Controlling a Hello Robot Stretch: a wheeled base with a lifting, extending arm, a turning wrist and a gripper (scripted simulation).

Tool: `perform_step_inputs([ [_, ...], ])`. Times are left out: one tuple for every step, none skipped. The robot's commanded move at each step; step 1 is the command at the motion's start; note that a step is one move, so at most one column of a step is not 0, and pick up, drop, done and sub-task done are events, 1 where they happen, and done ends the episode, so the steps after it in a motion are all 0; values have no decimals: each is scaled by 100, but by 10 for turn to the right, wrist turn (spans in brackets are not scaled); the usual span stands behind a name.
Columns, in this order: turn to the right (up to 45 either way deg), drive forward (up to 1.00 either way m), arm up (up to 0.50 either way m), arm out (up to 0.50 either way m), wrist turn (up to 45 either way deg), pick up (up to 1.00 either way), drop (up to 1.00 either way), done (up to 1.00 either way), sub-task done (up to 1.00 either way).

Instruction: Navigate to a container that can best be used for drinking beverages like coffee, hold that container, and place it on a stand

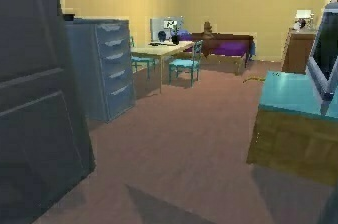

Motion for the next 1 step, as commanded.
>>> perform_step_inputs([
  [120,0,0,0,0,0,0,0,0],
])
